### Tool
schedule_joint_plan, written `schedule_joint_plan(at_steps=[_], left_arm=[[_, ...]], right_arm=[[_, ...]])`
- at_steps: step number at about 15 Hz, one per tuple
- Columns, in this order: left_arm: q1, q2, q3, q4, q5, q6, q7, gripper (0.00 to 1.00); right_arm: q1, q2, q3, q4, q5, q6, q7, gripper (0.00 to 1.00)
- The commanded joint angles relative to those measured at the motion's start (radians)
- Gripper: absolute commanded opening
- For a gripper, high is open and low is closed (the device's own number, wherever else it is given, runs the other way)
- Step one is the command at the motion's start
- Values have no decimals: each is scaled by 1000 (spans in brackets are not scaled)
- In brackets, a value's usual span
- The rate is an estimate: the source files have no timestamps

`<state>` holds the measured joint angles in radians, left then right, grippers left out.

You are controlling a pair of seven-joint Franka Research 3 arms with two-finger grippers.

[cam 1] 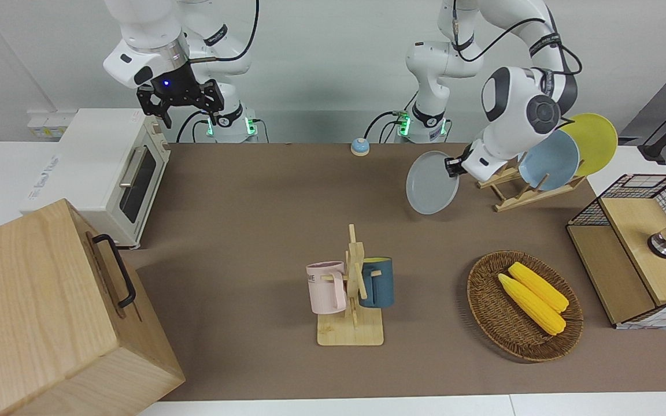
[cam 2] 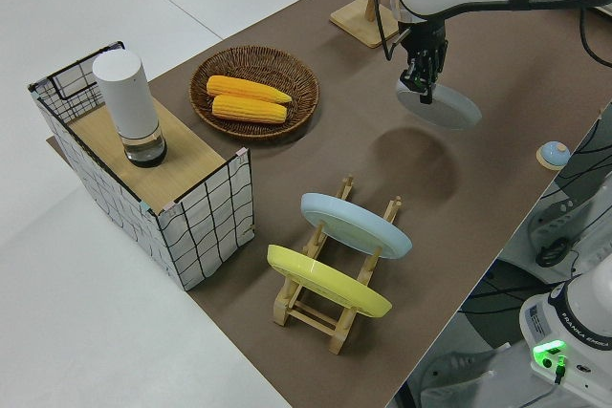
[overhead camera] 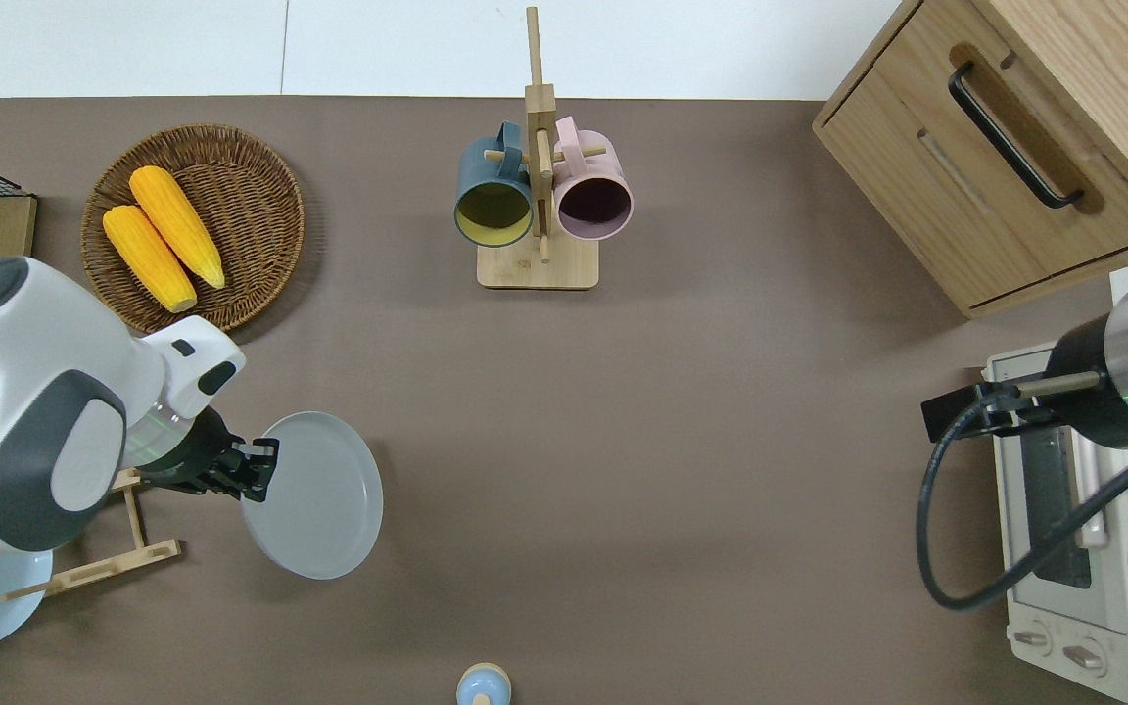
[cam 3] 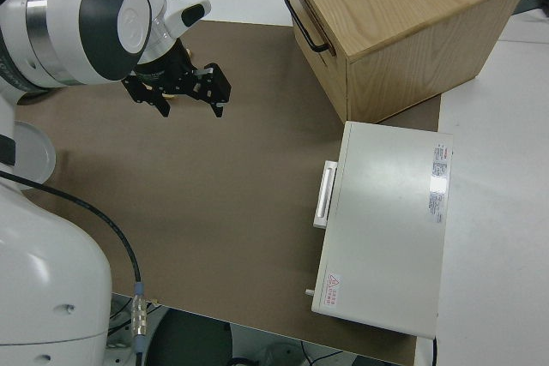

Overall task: Pick gray plate from low plate rack and place it on table with left arm
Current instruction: 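Lower the gray plate onto the open table and release it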

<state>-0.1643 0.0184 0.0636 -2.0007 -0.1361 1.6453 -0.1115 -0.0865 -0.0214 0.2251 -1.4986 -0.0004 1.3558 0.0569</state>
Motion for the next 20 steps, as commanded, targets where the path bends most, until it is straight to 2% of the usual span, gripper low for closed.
schedule_joint_plan(at_steps=[1, 2, 3, 4, 5, 8, 10, 17, 20], left_arm=[[-11, -20, -28, -70, -14, 60, -62, 0], [-11, -17, -28, -72, -13, 59, -60, 86], [-11, -12, -28, -72, -8, 51, -59, 228], [-11, -5, -27, -72, -2, 51, -59, 505], [-9, -3, -27, -72, 0, 54, -56, 719], [-6, -3, -13, -63, 6, 56, -48, 932], [-4, -3, -11, -56, 7, 57, -48, 977], [-3, -11, 42, 55, 12, 47, -56, 991], [2, -17, 42, 115, 67, 53, -45, 991]], right_arm=[[-15, -5, 7, 6, 3, -15, -3, 990], [-13, -5, 7, 6, 3, -15, -3, 990], [-13, -5, 7, 6, 3, -15, -3, 987], [-15, -5, 7, 6, 3, -15, -3, 987], [-15, -5, 7, 6, 3, -15, -3, 990], [-13, -5, 7, 6, 3, -15, -3, 990], [-15, -5, 7, 6, 3, -15, -3, 990], [-15, -5, 7, 6, 3, -15, -3, 990], [-13, -5, 7, 6, 3, -15, -3, 987]])
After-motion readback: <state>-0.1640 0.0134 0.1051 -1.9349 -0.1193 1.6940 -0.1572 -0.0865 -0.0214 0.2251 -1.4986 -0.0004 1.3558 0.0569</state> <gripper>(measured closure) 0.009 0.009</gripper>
